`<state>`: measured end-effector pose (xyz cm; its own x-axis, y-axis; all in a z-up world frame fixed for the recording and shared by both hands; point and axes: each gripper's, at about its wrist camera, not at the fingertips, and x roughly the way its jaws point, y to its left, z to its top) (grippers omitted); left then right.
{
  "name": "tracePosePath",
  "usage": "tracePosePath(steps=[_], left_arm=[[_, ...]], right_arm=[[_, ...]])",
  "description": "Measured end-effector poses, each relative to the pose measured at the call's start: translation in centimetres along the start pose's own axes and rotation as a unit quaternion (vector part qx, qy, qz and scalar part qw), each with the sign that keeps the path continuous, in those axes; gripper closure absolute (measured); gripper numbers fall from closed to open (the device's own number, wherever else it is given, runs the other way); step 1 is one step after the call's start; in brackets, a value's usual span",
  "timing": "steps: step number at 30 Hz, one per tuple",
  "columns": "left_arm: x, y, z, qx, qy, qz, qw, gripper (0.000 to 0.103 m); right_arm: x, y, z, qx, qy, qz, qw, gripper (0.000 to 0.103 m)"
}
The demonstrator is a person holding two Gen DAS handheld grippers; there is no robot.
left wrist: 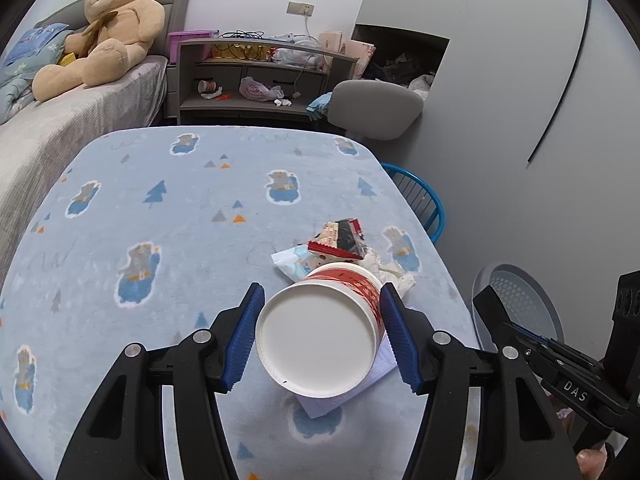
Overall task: Collect trash
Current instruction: 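Carry the cup and band toward the grey basket with both tools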
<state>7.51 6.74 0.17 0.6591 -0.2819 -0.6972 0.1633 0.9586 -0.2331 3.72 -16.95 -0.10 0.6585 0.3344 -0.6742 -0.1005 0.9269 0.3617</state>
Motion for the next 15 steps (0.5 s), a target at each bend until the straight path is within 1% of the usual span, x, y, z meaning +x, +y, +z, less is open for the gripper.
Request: tracePosePath(steps=[7, 15], left_arm=[[0.0, -1.7, -0.2, 0.013, 0.004, -0.011, 0.9998, 0.045], [0.0, -4.2, -0.3, 0.031, 0.008, -0.025, 0.9992, 0.045]], right_arm=[[-0.6, -0.5, 0.1, 0.006, -0.004, -0.002, 1.000, 0.086], [-1.6, -2.5, -0.1, 0.019, -0.008, -0.012, 1.000, 0.086]])
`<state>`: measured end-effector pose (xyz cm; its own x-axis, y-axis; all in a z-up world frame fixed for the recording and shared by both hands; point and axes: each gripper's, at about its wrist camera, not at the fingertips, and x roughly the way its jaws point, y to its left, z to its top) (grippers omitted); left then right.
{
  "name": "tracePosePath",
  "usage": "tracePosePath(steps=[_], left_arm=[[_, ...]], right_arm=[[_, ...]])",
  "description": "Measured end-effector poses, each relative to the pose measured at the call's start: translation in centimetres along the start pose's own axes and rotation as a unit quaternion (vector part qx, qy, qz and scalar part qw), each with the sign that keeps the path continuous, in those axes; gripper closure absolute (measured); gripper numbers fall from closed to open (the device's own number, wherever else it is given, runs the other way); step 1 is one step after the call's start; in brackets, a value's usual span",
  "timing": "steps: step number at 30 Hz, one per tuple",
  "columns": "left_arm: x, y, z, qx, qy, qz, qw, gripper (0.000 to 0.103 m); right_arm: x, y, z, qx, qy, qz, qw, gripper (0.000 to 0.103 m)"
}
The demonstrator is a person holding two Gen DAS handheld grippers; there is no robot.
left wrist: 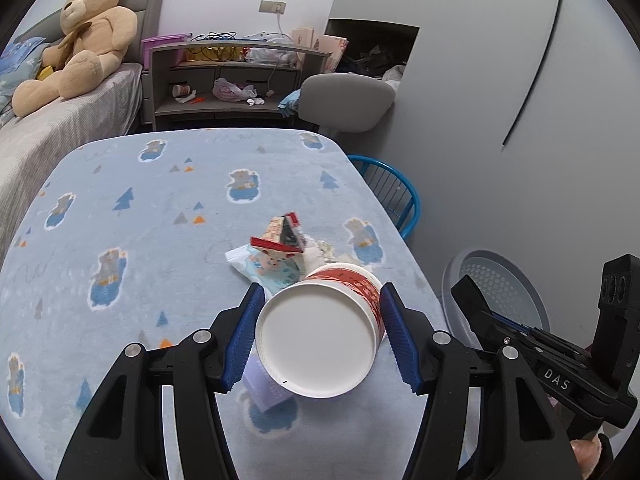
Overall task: Collect trash
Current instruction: 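Carry the cup and band toward the grey basket with both tools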
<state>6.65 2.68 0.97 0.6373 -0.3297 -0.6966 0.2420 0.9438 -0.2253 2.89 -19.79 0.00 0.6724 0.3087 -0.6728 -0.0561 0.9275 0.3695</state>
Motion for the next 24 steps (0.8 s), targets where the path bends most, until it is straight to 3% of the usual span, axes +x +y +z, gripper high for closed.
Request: tracePosePath(steps=[14, 24], left_arm=[[1.2, -6.7, 0.0, 0.049, 0.011, -0.041, 0.9979, 0.045], [3.8, -13.0, 0.1, 0.097, 0.033, -0.090, 0.9907, 0.045]], right_arm=[[-3.3, -5.1, 0.0, 0.030, -0.024, -0.029, 0.999, 0.086], [-5.8, -10.5, -0.4, 0.062, -0.038, -0.075, 0.995, 0.086]])
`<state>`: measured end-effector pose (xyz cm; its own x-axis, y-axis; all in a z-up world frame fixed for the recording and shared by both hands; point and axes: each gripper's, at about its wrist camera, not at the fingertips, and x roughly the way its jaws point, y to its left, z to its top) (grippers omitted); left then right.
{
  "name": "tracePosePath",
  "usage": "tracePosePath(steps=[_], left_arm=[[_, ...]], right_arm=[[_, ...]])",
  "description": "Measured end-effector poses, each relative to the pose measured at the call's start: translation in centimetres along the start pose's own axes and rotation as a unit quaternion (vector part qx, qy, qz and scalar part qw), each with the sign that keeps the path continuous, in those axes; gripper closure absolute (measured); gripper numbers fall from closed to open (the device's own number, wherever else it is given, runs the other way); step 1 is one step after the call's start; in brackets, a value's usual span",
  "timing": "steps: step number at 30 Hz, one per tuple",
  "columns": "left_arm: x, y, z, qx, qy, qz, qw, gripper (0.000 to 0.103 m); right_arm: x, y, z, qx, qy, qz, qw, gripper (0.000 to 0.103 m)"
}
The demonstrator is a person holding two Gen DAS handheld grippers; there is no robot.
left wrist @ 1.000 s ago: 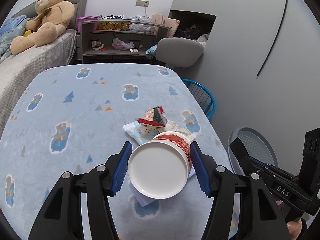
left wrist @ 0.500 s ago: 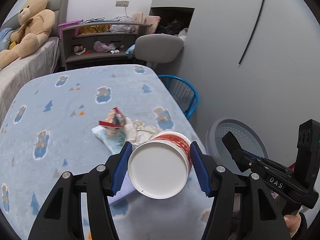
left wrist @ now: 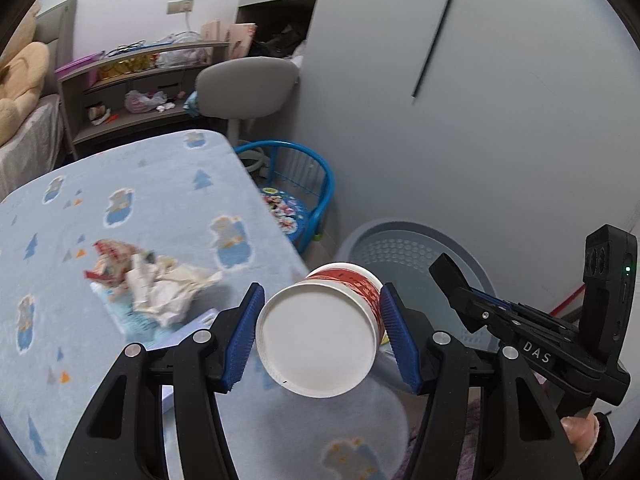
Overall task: Collect trash
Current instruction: 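Carry the cup and band toward the grey basket with both tools, then open both tools over the basket to drop the cup and band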
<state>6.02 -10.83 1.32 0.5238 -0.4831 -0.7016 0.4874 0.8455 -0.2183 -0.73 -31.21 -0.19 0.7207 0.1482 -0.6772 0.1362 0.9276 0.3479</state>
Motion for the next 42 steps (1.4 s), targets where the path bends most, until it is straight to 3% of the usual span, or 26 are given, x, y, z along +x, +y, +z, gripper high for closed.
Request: tracePosePath(steps=[8, 15, 23, 42], left_arm=[[3.3, -4.8, 0.9, 0.035, 0.015, -0.027, 0.9989, 0.045], [6.1, -7.1, 0.8, 0.050, 0.031, -0.025, 0.9980, 0.045], [7.4, -7.6, 0.7, 0.052, 0.037, -0.008, 0.9979, 0.045], [7.4, -8.5, 0.9, 0.056, 0.030, -0.012, 0.9979, 0.045]], right_arm=[[-0.4, -4.0, 0.3, 0.024, -0.003, -0.027, 0.999, 0.086], [0.4, -6.0, 0.2, 0.039, 0.002, -0.034, 0.999, 0.086], [1.4, -7.9, 0.0, 0.058, 0.015, -0.036, 0.998, 0.086], [1.6, -8.6, -0.3, 0.067, 0.018, -0.043, 0.997, 0.083]])
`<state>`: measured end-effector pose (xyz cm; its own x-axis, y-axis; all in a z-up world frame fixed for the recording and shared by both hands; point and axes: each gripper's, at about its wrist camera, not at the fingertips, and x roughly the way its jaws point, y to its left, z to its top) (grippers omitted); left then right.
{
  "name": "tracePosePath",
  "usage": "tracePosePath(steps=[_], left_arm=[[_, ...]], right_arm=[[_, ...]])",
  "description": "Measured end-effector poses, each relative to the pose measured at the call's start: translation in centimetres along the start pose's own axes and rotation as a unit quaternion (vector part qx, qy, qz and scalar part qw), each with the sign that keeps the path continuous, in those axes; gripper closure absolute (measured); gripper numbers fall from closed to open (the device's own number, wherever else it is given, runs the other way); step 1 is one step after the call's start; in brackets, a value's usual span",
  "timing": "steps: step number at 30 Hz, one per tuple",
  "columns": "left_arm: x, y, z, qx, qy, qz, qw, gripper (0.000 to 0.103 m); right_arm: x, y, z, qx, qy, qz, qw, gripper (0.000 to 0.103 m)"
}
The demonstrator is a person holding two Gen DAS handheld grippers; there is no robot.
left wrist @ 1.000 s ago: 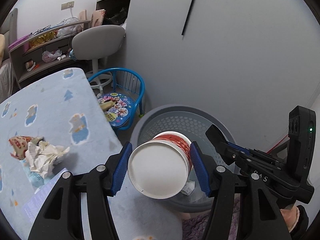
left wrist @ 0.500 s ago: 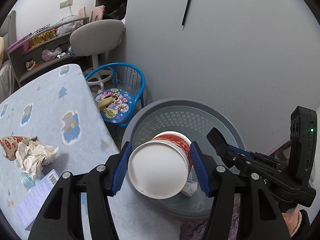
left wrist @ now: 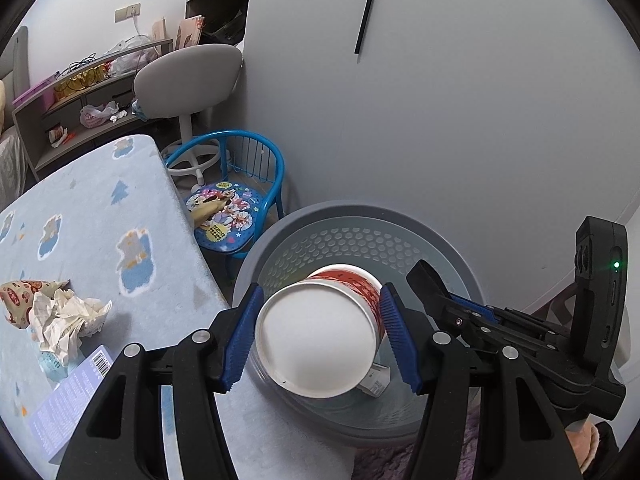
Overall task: Collect trash
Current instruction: 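Open both tools over the basket to drop the cup and band, then withdraw both open tools from the basket back over the table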
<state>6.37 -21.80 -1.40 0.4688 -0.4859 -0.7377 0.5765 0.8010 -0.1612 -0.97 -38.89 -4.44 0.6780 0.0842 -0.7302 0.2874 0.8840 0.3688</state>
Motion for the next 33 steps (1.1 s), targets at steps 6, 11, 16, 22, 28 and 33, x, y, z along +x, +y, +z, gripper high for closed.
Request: tracePosePath(steps=[6, 11, 16, 22, 28, 33], left_arm=[[-0.3, 0.0, 0.0, 0.001, -0.007, 0.002, 1.0000, 0.036], [-0.2, 0.5, 0.1, -0.009, -0.003, 0.005, 0.9999, 0.036], [-0.4, 0.6, 0.1, -0.011, -0.008, 0.007, 0.9999, 0.036], [-0.6, 0.9, -0.1, -0.018, -0.010, 0.010, 0.9997, 0.036], [-1.0, 1.3, 0.0, -0.027, -0.016, 0.013, 0.9994, 0.036], [-1.3, 1.5, 0.0, -0.030, -0.018, 0.019, 0.9992, 0.034]], right_arm=[[-0.7, -0.2, 0.1, 0.004, -0.019, -0.005, 1.000, 0.048], [-0.6, -0.2, 0.1, 0.004, -0.017, -0.004, 1.000, 0.046], [-0.6, -0.1, 0.2, 0.002, -0.018, -0.004, 1.000, 0.043], [-0.7, -0.1, 0.1, 0.003, -0.020, -0.003, 1.000, 0.038], [-0.5, 0.2, 0.1, -0.003, -0.023, -0.004, 1.000, 0.035], [-0.7, 0.5, -0.1, -0.007, -0.027, -0.003, 1.000, 0.030]])
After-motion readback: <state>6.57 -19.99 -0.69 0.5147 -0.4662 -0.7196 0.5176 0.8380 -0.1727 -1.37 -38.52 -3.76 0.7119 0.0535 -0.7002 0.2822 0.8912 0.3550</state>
